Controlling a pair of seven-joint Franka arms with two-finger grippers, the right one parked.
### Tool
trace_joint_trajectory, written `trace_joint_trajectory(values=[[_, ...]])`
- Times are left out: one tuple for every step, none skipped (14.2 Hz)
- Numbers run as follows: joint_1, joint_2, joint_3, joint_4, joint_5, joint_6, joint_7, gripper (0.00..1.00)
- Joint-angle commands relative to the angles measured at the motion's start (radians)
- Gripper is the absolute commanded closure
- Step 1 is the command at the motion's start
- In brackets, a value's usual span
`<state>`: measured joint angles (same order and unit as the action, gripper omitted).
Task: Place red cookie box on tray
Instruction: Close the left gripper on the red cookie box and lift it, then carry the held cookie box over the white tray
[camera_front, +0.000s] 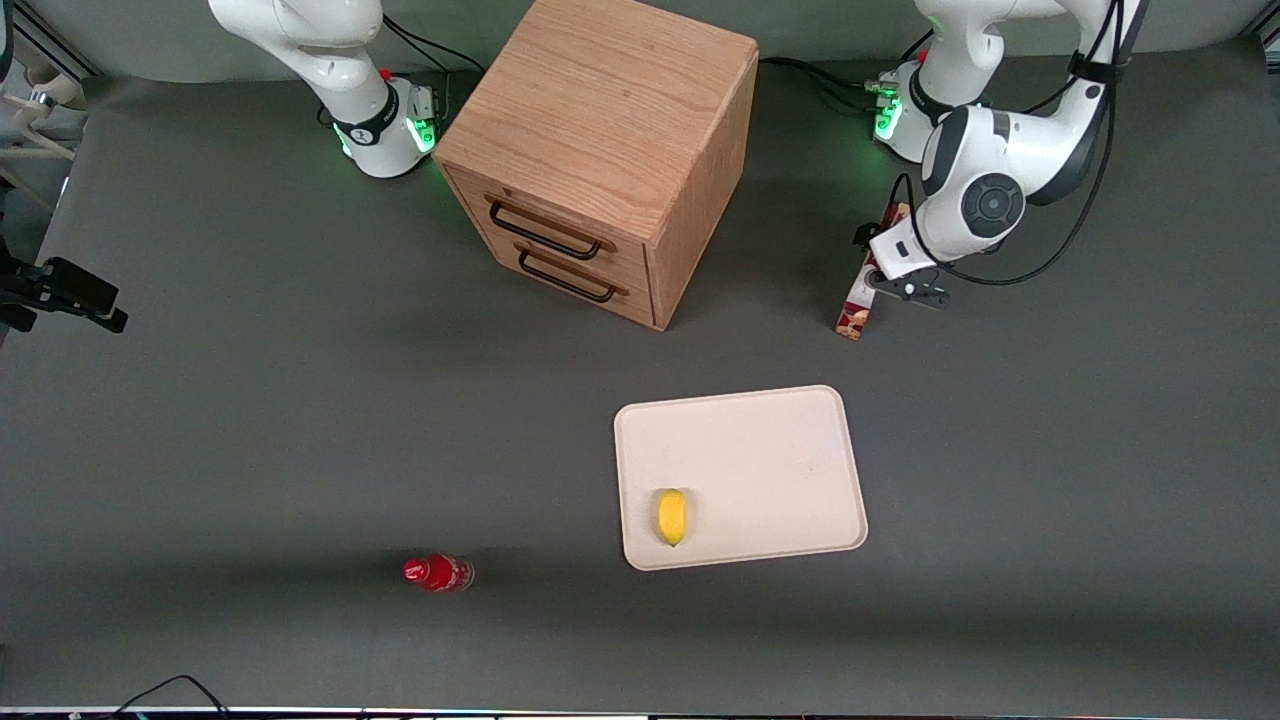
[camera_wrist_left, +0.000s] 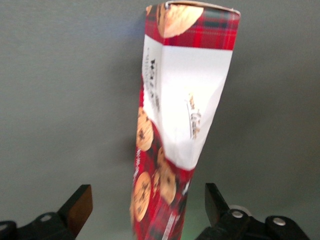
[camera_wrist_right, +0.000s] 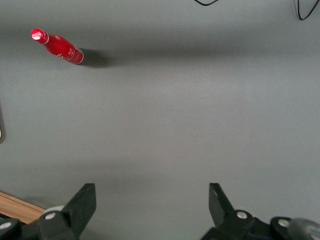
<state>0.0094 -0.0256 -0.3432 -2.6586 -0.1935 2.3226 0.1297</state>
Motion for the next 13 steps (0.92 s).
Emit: trace_joint_trajectory(values=[[-0.006, 0.038, -0.023, -0.021, -0.058, 0.078, -0.004, 0.33], [-0.005, 0.047, -0.023, -0.021, -0.061, 0.087, -0.007, 0.71], [-0.003, 0.05, -0.023, -0.021, -0.061, 0.087, -0.007, 0.96], [-0.002, 0.052, -0.023, -0.02, -0.061, 0.086, -0.007, 1.0], [0.0, 0.05, -0.022, -0.02, -0.061, 0.084, -0.007, 1.0], [0.003, 0.05, -0.023, -0.018, -0.061, 0.08, -0.007, 1.0], [0.007, 0.047, -0.02, -0.015, -0.061, 0.07, -0.007, 1.0], [0.009, 0.039, -0.017, -0.012, -0.061, 0.064, -0.005, 1.0], [0.011, 0.033, -0.016, -0.003, -0.061, 0.055, -0.005, 1.0], [0.011, 0.027, -0.002, 0.018, -0.063, 0.022, -0.004, 1.0], [0.009, 0.024, 0.028, 0.058, -0.063, -0.033, -0.004, 1.0], [0.009, 0.012, 0.058, 0.107, -0.061, -0.099, -0.004, 1.0], [0.009, 0.004, 0.091, 0.173, -0.061, -0.183, -0.002, 1.0]])
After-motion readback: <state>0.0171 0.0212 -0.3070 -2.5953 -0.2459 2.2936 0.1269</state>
